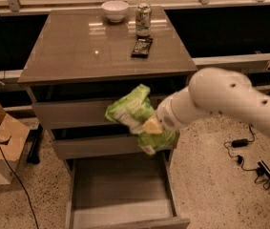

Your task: Pick green rice chip bag from bottom drawer and place on counter

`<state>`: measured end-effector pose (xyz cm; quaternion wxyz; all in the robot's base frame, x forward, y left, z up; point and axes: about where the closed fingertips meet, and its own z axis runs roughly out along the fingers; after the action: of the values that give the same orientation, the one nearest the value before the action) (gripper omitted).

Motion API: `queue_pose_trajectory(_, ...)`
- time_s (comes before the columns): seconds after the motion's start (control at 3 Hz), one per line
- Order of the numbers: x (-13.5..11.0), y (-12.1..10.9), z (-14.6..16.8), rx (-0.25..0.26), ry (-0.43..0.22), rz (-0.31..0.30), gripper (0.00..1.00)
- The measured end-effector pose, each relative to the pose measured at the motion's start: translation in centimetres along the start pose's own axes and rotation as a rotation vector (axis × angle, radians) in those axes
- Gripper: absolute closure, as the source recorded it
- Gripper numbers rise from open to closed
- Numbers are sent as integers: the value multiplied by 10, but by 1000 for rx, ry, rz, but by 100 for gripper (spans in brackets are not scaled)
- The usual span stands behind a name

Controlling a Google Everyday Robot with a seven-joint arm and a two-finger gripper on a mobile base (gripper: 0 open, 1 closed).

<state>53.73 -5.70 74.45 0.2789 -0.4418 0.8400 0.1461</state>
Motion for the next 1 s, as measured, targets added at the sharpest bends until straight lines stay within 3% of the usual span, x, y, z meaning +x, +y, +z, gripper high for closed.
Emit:
queue_pose_trajectory(0.33, -62, -30, -33, 11, -35, -95, 100)
queue_pose_trajectory(0.67, -142, -67, -75, 47, -137, -143, 100)
queue_pose_trajectory(1.0, -149, -70, -84, 61, -158, -144, 100)
